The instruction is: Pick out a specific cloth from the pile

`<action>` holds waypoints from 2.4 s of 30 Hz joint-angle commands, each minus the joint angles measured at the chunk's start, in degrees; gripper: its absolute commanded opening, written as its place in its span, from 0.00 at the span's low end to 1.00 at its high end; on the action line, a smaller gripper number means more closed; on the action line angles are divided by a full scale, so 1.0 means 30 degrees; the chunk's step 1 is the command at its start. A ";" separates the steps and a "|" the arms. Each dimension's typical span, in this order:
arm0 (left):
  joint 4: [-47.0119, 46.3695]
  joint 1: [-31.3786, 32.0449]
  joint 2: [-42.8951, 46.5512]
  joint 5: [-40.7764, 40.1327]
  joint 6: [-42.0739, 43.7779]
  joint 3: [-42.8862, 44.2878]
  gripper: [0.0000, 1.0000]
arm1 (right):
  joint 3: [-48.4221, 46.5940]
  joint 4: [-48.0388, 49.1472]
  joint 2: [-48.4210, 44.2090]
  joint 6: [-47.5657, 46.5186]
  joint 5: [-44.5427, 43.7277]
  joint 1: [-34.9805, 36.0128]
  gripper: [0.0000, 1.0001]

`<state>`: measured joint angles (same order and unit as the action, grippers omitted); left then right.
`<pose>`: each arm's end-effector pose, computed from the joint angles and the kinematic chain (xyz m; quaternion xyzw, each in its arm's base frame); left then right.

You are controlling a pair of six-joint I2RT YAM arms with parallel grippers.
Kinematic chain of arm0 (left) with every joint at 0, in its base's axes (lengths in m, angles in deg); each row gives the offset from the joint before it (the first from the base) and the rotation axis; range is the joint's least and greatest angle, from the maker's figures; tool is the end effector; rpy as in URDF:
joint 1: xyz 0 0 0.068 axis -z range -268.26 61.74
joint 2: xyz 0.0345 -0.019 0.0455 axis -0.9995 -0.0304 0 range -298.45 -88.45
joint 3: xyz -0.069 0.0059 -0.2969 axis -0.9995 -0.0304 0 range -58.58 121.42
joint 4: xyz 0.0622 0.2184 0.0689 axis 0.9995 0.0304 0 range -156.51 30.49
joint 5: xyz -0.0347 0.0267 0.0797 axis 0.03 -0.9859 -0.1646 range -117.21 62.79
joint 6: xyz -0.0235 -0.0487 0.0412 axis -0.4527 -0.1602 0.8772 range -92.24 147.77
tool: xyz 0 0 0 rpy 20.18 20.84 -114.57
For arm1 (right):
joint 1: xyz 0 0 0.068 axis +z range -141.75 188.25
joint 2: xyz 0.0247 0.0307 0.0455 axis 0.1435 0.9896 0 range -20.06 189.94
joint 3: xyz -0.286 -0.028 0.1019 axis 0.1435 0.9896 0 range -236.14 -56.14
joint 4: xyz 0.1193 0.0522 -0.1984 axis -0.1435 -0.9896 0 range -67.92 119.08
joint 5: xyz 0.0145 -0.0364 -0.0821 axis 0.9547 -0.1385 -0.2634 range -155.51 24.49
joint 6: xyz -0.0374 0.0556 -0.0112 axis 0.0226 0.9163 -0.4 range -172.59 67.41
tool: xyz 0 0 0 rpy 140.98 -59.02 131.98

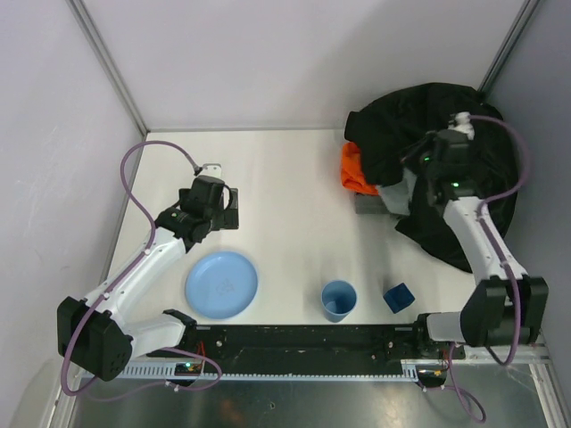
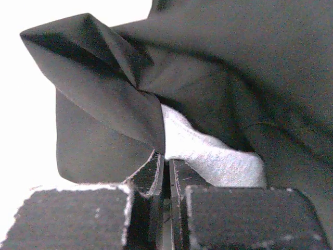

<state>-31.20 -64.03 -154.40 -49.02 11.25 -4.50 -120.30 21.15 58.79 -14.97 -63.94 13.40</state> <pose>0.2002 -0.0678 0.3068 -0.0074 0.9167 0.0403 0.3974 0.3071 0.0292 0.3581 0.2253 0.8009 0.2129 0.5123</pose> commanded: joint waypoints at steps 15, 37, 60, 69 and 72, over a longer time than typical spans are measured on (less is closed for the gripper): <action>-0.0225 -0.0137 0.0009 0.0263 -0.0113 0.0167 1.00 | -0.2138 -0.4365 0.1275 -0.1463 -0.3164 -0.8208 0.00; -0.0224 -0.0129 0.0549 0.0515 -0.0180 -0.0012 1.00 | -0.2373 -0.6951 0.8829 -0.3411 0.2415 -0.8512 0.04; -0.0214 -0.0137 0.0965 0.0833 -0.0208 -0.0054 1.00 | -0.0901 -1.0872 -0.5573 -0.4239 0.1149 -0.6786 0.99; -0.0224 -0.0137 0.1050 0.0903 -0.0234 -0.0071 1.00 | -0.0880 -1.1622 -0.4512 -0.3791 -0.3214 -0.1492 0.99; -0.0227 -0.0137 0.1002 0.0909 -0.0237 -0.0051 1.00 | -0.0879 -1.1589 -0.3156 -0.3454 -0.4890 0.0370 0.99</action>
<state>-31.22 -64.07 -152.96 -46.44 11.23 -4.50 -123.34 -12.64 45.26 -26.99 -69.98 9.01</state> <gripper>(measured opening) 0.996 0.992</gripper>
